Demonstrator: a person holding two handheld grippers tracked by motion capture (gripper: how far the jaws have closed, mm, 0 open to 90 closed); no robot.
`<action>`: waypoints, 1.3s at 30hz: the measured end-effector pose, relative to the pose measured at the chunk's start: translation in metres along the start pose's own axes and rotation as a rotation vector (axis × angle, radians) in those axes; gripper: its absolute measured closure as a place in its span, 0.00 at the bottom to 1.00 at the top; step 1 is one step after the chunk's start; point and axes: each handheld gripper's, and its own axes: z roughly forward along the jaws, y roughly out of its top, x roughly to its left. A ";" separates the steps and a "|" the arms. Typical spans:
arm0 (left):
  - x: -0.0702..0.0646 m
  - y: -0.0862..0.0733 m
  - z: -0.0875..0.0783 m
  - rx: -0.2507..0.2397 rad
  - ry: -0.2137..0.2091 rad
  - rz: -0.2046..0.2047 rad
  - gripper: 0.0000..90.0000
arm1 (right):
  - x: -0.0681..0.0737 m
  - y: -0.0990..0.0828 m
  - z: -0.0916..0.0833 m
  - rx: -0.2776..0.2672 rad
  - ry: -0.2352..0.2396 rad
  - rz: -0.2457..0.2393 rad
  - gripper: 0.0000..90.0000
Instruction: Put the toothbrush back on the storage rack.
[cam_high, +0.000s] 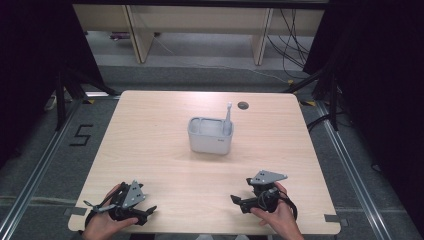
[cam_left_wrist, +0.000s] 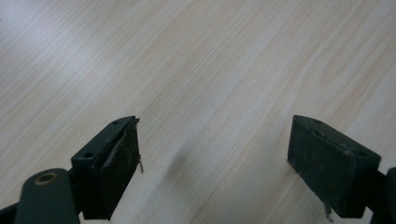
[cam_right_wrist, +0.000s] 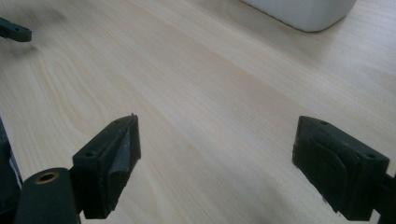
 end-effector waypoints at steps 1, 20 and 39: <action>0.001 0.000 0.000 0.000 0.002 0.010 0.18 | 0.000 -0.001 0.000 -0.006 -0.003 -0.006 0.18; 0.000 0.000 0.000 0.001 0.001 0.001 0.18 | 0.004 -0.017 -0.007 0.042 -0.039 -0.031 0.18; 0.000 0.000 0.000 0.001 0.001 0.001 0.18 | 0.005 -0.018 -0.008 0.053 -0.033 -0.048 0.18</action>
